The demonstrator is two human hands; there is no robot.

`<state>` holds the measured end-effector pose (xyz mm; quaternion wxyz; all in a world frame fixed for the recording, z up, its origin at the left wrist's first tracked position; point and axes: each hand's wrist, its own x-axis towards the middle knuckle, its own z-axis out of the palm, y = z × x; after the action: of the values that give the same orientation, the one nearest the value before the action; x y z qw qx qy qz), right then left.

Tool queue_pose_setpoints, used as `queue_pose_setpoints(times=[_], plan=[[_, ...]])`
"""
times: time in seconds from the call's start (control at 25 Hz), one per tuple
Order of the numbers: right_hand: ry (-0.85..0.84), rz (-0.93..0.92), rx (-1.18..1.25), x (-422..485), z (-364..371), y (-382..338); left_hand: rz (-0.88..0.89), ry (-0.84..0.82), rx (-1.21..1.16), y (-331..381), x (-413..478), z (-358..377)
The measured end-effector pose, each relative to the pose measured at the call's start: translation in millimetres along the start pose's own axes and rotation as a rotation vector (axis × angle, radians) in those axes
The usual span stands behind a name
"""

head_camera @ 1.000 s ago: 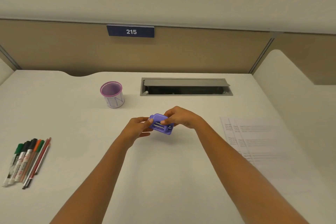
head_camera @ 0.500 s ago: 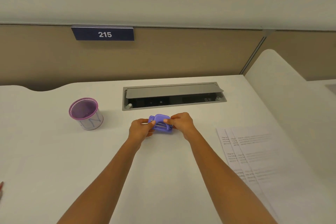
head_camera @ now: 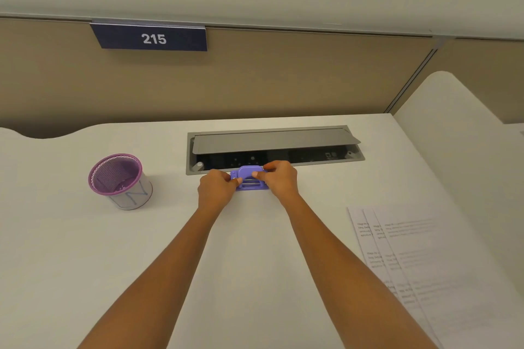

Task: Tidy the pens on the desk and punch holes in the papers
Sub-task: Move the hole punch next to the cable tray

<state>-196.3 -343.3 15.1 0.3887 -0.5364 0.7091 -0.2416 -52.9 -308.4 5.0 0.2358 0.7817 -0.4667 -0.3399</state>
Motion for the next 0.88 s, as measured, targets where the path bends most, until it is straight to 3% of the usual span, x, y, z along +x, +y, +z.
queue_pose_setpoints(times=[0.24,0.44,0.52,0.64,0.72,0.88], plan=[[0.028,-0.035,0.108,-13,-10,3,-0.012,0.144,-0.096,-4,-17,1],[0.234,-0.012,0.181,-36,-89,54,0.013,0.214,-0.232,-4,-80,16],[0.341,0.028,0.113,-49,-137,94,0.002,0.133,-0.291,-1,-111,34],[0.446,0.206,-0.183,-69,-209,158,-0.032,-0.094,-0.319,11,-151,69],[0.437,0.386,-0.367,-88,-257,202,-0.018,-0.184,-0.289,27,-174,93],[0.373,0.616,-0.393,-120,-316,269,-0.016,-0.311,-0.206,59,-205,132]])
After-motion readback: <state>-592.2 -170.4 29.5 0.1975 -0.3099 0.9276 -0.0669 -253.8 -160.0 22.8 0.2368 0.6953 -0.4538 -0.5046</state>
